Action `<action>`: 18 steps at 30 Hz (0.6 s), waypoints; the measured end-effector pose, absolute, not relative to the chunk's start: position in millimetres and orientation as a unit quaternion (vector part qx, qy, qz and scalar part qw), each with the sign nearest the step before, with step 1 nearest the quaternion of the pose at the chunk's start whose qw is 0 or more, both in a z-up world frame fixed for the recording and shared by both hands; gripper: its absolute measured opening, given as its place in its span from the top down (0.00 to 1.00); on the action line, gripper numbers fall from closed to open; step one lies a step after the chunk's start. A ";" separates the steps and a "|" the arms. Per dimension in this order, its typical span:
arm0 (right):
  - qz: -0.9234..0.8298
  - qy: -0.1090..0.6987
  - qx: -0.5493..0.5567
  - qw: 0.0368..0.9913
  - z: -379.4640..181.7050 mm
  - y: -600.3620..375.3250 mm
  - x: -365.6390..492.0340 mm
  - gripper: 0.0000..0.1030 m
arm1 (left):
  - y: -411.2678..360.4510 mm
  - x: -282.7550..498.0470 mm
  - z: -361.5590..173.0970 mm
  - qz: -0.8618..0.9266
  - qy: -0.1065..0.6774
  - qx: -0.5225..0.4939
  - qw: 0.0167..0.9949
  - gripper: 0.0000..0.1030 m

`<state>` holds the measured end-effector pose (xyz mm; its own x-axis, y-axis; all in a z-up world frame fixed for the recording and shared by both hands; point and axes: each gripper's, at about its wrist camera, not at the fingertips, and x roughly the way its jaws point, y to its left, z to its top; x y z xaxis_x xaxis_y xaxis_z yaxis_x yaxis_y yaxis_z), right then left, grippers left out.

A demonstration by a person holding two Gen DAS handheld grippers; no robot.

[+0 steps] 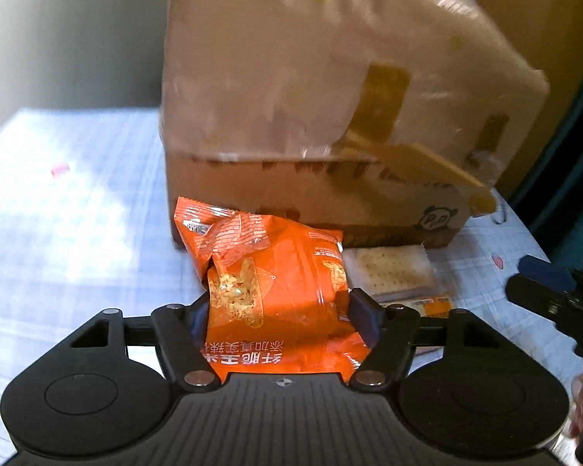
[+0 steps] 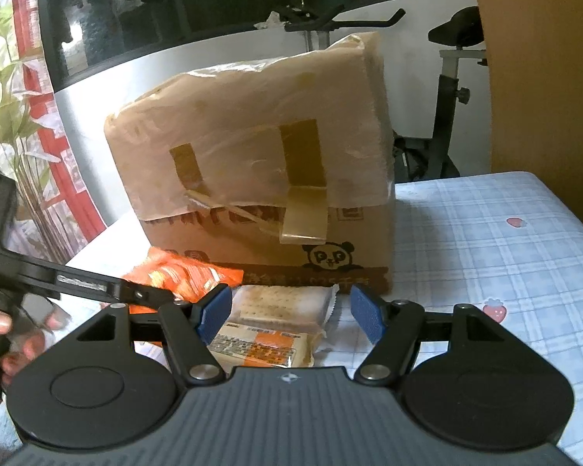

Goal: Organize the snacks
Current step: 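Grasp the orange chip bag with the left gripper while the right grasps a small clear nut packet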

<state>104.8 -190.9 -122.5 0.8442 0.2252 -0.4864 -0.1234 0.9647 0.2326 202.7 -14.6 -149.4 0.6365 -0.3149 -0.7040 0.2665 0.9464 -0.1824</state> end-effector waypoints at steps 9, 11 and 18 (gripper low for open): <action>0.147 0.294 0.056 0.943 -129.1 -155.0 126.8 0.32 | 41.5 156.9 -127.0 -0.123 0.346 -0.033 0.929 0.30; 0.168 0.303 0.041 0.937 -130.9 -140.5 134.5 0.32 | 55.7 151.1 -128.6 -0.108 0.349 -0.046 0.930 0.30; 0.245 0.332 -0.034 0.910 -143.7 -76.7 159.7 0.35 | 93.2 137.1 -134.2 -0.074 0.345 -0.084 0.932 0.30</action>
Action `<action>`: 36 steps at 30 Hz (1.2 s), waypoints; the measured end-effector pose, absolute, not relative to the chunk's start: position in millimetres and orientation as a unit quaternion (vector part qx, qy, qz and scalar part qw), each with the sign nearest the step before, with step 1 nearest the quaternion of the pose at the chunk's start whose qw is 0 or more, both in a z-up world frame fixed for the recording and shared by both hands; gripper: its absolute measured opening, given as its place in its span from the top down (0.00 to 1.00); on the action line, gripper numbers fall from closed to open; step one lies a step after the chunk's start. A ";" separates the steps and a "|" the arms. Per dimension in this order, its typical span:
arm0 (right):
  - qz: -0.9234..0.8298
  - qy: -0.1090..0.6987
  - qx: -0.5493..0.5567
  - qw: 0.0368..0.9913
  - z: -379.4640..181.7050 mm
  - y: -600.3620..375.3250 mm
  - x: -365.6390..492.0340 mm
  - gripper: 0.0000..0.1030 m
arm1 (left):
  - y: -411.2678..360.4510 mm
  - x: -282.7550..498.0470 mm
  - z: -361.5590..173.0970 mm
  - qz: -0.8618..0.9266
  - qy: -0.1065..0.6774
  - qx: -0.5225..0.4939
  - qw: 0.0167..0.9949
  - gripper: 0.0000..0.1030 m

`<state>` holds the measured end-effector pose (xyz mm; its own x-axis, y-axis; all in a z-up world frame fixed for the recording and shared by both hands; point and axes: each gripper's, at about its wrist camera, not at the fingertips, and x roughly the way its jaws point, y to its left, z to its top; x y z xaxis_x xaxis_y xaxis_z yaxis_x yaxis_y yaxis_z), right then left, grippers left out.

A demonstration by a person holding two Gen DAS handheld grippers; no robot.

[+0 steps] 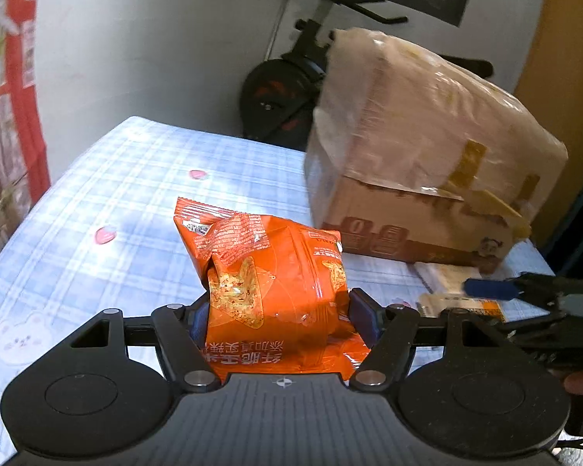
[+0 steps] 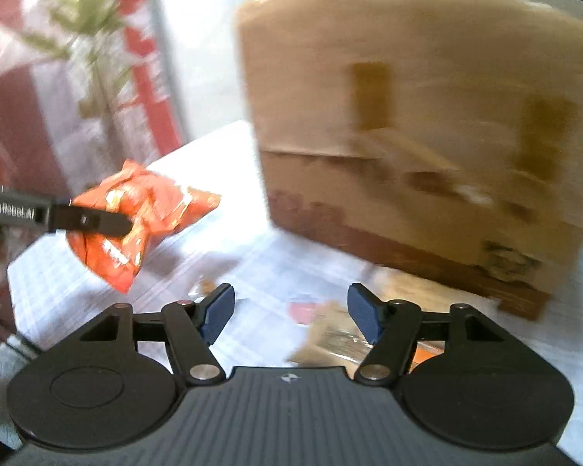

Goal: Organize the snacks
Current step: 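Grasp the orange chip bag with the left gripper while the right grasps a small clear nut packet, then carry the orange bag and clear packet over the box with both grippers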

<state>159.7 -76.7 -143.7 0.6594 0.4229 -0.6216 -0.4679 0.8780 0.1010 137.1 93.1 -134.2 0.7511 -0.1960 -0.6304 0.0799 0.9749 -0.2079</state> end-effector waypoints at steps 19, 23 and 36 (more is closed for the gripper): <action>0.298 0.389 -0.121 0.863 -175.4 -16.7 206.9 0.79 | 114.3 126.1 -148.4 -0.062 0.339 -0.111 0.932 0.30; 0.293 0.379 -0.100 0.872 -171.1 -20.2 198.0 0.82 | 111.3 125.9 -148.3 -0.065 0.341 -0.107 0.932 0.30; 0.271 0.216 -0.029 0.938 -63.4 -88.1 163.6 0.82 | 90.0 131.8 -65.3 -0.096 0.253 -0.077 0.960 0.30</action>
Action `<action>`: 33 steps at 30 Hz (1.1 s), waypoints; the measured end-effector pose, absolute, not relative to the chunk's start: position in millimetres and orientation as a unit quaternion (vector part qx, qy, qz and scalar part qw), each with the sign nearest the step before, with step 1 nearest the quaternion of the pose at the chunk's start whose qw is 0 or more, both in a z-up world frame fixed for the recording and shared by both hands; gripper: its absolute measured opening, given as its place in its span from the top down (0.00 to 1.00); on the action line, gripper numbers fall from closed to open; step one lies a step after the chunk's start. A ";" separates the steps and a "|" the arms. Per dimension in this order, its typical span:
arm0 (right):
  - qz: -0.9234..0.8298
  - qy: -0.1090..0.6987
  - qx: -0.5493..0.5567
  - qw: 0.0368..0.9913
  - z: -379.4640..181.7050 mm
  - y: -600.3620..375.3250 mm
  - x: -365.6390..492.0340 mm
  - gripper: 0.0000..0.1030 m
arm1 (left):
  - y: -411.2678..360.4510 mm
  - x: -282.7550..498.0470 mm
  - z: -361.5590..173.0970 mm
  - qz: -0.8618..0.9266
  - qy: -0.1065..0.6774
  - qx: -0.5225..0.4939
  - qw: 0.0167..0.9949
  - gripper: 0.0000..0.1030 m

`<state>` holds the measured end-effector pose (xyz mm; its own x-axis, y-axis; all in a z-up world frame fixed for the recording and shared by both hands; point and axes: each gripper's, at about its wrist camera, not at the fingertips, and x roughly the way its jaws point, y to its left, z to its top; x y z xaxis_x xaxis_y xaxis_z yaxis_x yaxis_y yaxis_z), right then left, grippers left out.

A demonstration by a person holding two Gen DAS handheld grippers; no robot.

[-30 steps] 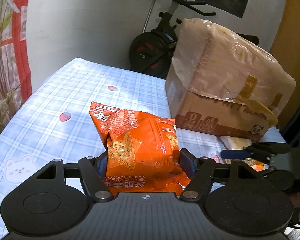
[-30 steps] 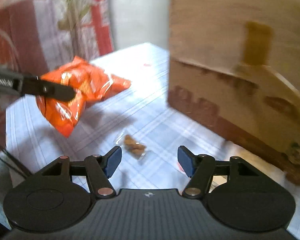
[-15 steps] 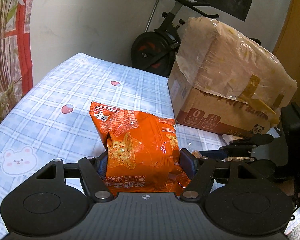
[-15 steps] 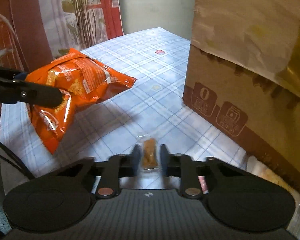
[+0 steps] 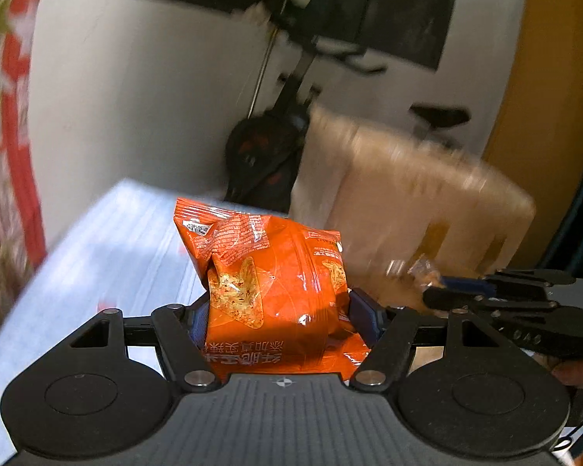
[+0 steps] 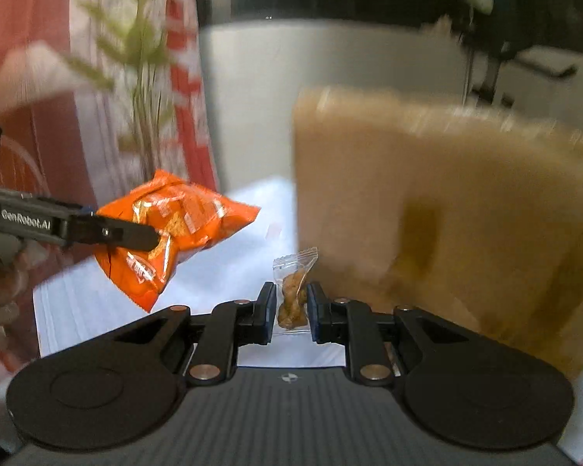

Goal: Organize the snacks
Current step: 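Carry the orange bag and clear packet over the box with both grippers, then open both grippers to release the snacks into the box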

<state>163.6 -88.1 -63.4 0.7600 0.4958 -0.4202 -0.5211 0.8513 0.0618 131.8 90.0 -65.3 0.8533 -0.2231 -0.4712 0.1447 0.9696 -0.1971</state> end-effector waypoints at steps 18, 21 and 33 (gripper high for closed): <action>0.112 0.200 0.032 0.973 -15.8 -186.0 242.0 0.82 | -41.7 268.6 40.8 -0.131 0.189 0.054 0.972 0.29; 0.103 0.207 0.040 0.972 -23.2 -195.3 244.3 0.82 | -62.9 294.8 30.6 -0.120 0.218 0.084 0.965 0.29; 0.105 0.207 0.040 0.972 -25.0 -203.7 243.5 0.78 | -72.4 324.3 14.3 -0.105 0.262 0.123 0.951 0.20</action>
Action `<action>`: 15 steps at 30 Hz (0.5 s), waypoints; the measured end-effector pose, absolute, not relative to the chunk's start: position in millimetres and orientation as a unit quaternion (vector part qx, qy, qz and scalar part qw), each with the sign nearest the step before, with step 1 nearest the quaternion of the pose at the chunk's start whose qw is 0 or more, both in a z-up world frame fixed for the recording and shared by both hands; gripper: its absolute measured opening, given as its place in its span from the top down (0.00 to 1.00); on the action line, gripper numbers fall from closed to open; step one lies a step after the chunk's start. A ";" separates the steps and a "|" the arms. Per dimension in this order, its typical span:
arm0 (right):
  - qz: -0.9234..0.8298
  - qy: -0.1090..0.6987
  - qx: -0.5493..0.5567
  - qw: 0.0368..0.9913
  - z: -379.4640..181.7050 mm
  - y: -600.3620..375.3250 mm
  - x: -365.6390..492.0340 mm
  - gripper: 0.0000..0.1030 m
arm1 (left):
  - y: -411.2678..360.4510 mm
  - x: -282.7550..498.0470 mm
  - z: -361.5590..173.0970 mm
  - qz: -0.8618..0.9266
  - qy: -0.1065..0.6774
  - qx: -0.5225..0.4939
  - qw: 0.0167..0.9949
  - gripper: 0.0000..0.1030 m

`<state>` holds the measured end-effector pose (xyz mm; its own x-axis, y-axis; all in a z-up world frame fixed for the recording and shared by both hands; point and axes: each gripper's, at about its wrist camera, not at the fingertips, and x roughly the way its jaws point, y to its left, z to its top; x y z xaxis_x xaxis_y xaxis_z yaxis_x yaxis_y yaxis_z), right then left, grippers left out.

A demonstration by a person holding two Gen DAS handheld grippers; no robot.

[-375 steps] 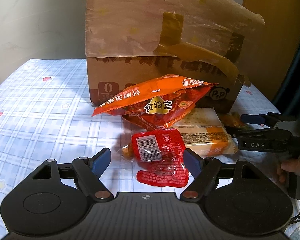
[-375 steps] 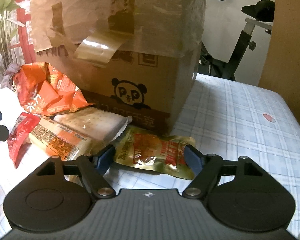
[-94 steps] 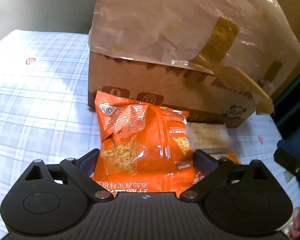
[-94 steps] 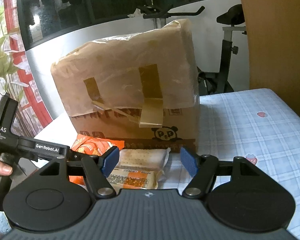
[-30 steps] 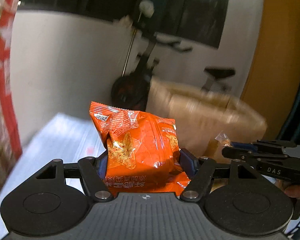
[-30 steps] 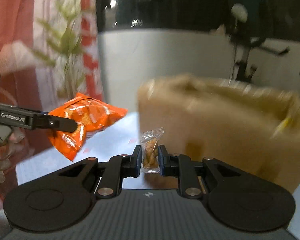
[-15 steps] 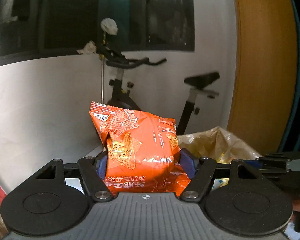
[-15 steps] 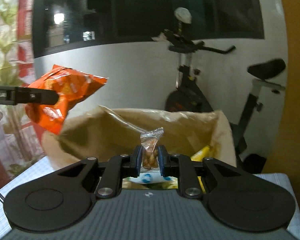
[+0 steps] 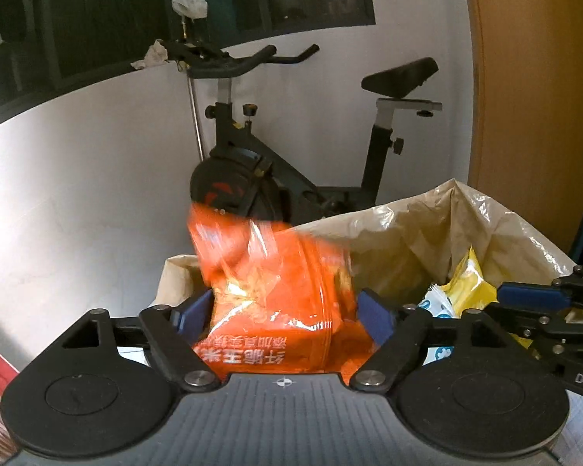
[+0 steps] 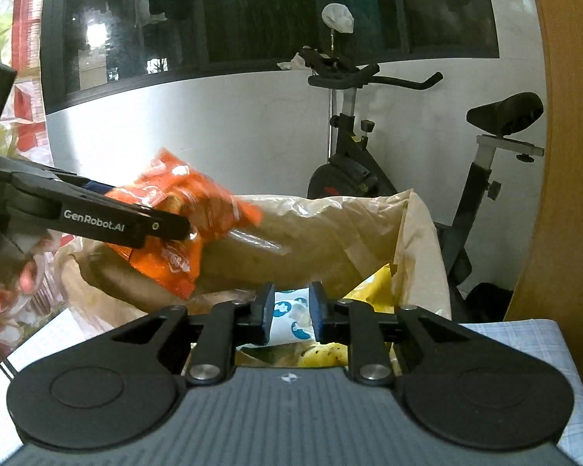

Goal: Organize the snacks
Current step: 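Open both grippers to release the snacks into the box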

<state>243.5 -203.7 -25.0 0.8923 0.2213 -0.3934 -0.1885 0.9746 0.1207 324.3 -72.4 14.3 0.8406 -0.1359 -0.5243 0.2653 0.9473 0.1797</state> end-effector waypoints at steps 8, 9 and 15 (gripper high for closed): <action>0.108 0.195 0.049 0.974 -20.1 -204.3 224.4 0.76 | -55.6 308.3 25.9 -0.106 0.247 0.092 0.959 0.18; 0.108 0.193 0.050 0.974 -19.9 -204.1 221.0 0.76 | -52.1 303.5 28.0 -0.109 0.245 0.085 0.960 0.18; 0.115 0.175 0.062 0.976 -20.5 -201.1 192.9 0.70 | -33.6 267.6 34.0 -0.121 0.231 0.047 0.964 0.18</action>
